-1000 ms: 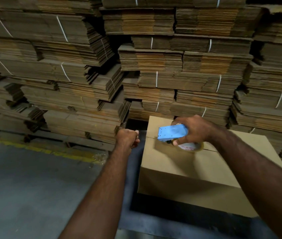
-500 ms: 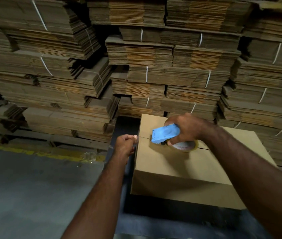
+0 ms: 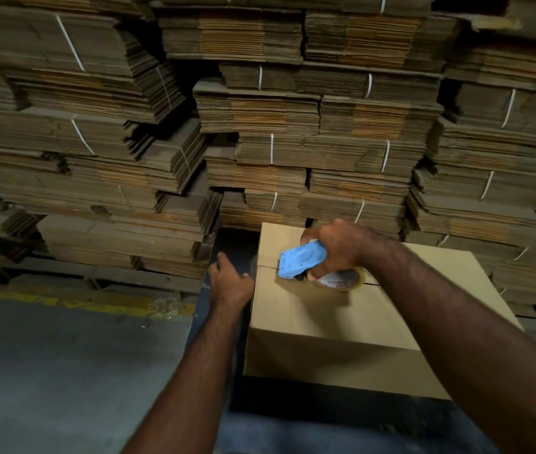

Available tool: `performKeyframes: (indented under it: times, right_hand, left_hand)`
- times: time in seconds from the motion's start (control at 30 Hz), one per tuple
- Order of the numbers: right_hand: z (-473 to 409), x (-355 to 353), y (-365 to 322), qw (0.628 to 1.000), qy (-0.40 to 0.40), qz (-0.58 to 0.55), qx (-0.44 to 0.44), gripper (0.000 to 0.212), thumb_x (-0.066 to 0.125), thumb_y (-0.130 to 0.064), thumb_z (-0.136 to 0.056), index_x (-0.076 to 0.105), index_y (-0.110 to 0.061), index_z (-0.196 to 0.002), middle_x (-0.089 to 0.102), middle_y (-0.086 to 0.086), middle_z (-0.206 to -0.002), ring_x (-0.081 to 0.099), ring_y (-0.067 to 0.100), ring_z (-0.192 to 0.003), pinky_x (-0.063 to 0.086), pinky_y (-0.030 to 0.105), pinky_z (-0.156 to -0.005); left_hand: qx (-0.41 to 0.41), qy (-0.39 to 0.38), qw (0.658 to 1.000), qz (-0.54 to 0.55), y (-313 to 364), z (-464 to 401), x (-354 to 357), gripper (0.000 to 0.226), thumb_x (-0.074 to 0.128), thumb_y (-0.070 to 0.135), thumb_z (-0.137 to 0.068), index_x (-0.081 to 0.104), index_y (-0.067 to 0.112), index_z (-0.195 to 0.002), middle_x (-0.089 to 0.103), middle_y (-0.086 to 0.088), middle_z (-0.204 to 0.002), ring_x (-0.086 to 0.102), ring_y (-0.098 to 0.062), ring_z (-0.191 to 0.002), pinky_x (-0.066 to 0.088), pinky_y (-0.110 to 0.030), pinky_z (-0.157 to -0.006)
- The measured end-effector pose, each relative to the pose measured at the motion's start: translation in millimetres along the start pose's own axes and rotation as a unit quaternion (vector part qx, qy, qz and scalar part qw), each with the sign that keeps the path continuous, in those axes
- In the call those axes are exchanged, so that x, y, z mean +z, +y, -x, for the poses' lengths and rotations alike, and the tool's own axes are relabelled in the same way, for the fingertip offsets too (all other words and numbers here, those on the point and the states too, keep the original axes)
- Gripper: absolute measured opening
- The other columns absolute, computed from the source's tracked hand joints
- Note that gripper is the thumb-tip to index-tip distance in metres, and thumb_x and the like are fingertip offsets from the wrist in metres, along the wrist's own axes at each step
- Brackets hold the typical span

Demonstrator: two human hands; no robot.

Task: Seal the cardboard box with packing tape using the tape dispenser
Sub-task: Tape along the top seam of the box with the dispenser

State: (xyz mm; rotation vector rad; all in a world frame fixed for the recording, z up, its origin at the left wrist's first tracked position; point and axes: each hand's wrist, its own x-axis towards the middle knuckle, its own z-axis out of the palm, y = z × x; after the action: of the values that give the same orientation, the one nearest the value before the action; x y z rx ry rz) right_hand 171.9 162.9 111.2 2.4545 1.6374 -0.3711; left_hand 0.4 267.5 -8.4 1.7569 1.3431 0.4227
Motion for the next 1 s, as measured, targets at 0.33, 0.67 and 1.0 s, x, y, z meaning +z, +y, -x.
performKeyframes:
  times: [0.33,0.67,1.0]
  right_hand:
    - [4,1,-2,1.0,0.008,0.018,0.005,0.069,0.074,-0.064,-0.048,0.054,-0.041,-0.11,0.065,-0.009,-0.095,0.062,0.02,-0.087,0.058,0.04,-0.074]
    - [13,-1,-1,0.999,0.004,0.024,-0.032,0.067,0.077,-0.055,-0.064,0.047,-0.048,-0.123,0.061,-0.007,-0.104,0.058,0.019,-0.092,0.055,0.042,-0.081]
    - [9,8,15,0.994,0.043,0.036,-0.096,0.069,0.073,-0.057,-0.071,0.052,-0.04,-0.135,0.066,-0.006,-0.12,0.06,0.02,-0.103,0.053,0.042,-0.087]
  left_hand:
    - [0.119,-0.1,0.988,0.019,8,34,9,0.065,0.045,0.014,-0.101,0.015,0.022,-0.158,0.053,-0.011,-0.139,0.053,-0.019,-0.113,0.041,-0.029,-0.092]
    - [0.213,-0.029,0.967,-0.137,9,51,11,0.072,0.044,0.009,-0.098,0.004,0.018,-0.157,0.008,-0.003,-0.166,0.012,-0.024,-0.151,0.021,-0.044,-0.119]
    - [0.273,-0.019,0.916,-0.294,10,48,31,0.101,0.04,0.076,-0.085,-0.001,0.018,-0.158,0.004,0.004,-0.166,0.004,-0.01,-0.151,0.0,-0.043,-0.123]
